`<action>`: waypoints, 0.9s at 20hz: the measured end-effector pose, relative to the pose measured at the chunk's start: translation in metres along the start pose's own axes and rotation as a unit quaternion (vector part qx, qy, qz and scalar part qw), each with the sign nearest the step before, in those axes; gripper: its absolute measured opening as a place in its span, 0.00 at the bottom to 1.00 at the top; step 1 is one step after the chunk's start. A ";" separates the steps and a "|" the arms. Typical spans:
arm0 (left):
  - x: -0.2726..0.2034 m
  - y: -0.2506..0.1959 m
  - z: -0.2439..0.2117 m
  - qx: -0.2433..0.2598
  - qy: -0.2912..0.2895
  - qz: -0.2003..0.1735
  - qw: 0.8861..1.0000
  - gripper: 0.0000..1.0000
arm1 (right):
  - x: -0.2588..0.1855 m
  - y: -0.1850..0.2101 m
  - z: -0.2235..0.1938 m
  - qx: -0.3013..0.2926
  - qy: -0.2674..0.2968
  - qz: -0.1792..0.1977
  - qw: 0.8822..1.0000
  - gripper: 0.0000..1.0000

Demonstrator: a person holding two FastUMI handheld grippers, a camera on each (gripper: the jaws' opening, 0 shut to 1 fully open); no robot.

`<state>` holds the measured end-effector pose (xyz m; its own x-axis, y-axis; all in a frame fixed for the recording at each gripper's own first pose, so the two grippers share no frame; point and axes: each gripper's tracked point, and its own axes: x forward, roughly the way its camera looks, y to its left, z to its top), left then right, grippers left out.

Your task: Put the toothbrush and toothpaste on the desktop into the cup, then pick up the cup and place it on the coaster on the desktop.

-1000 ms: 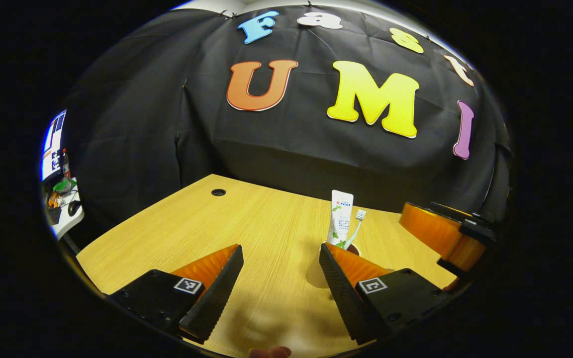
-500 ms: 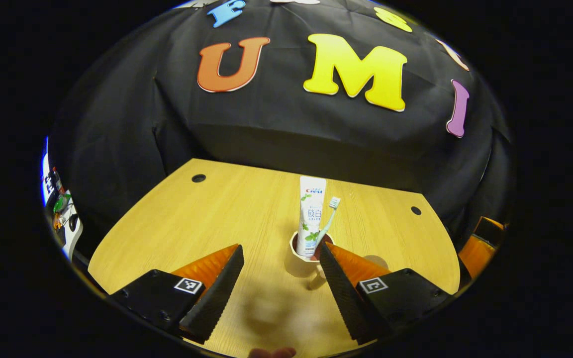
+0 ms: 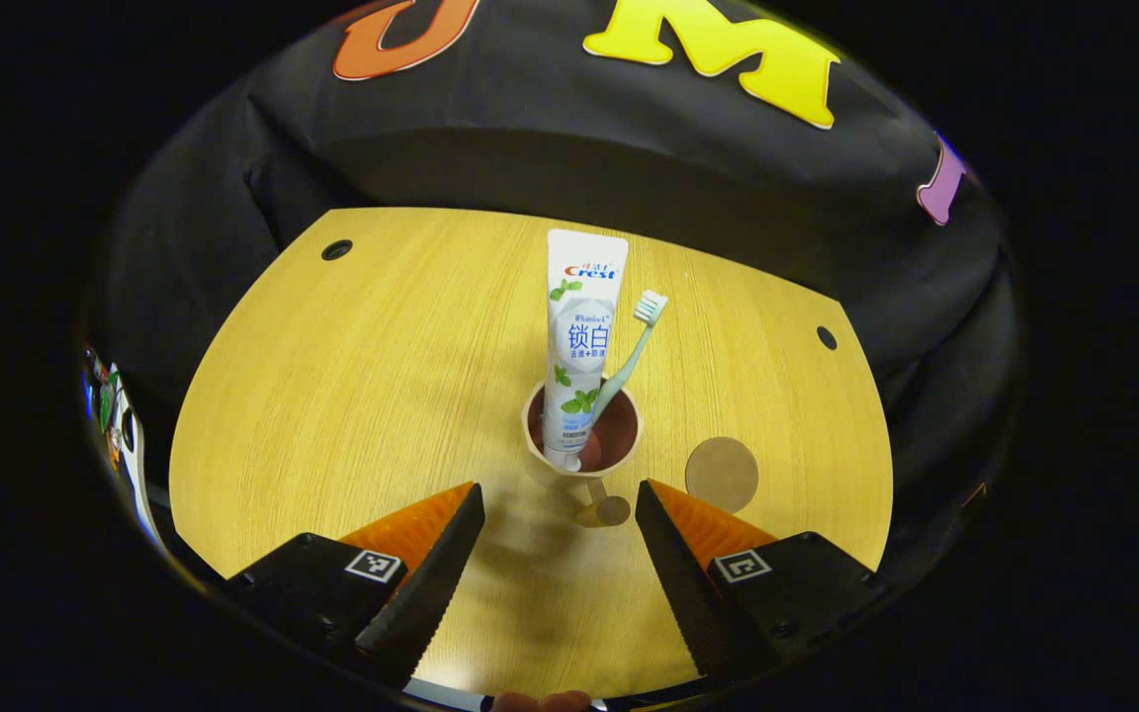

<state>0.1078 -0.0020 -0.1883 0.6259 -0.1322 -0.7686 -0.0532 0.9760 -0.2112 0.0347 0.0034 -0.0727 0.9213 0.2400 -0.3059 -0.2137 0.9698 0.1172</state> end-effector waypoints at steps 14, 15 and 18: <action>0.051 -0.013 -0.017 0.016 0.134 0.017 0.991 0.98 | 0.007 -0.050 -0.028 0.053 0.049 -0.048 0.996 0.86; 0.055 -0.012 -0.019 0.014 0.139 0.020 0.990 0.98 | 0.008 -0.053 -0.029 0.054 0.051 -0.050 0.996 0.86; 0.062 -0.011 -0.020 0.016 0.146 0.024 0.989 0.95 | 0.010 -0.057 -0.031 0.062 0.055 -0.056 0.995 0.90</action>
<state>0.1317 -0.0246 -0.2454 0.3713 -0.1250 -0.9201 -0.0509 0.9867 -0.1545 0.0466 -0.0483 -0.1116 0.8942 0.1405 -0.4251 -0.0635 0.9797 0.1902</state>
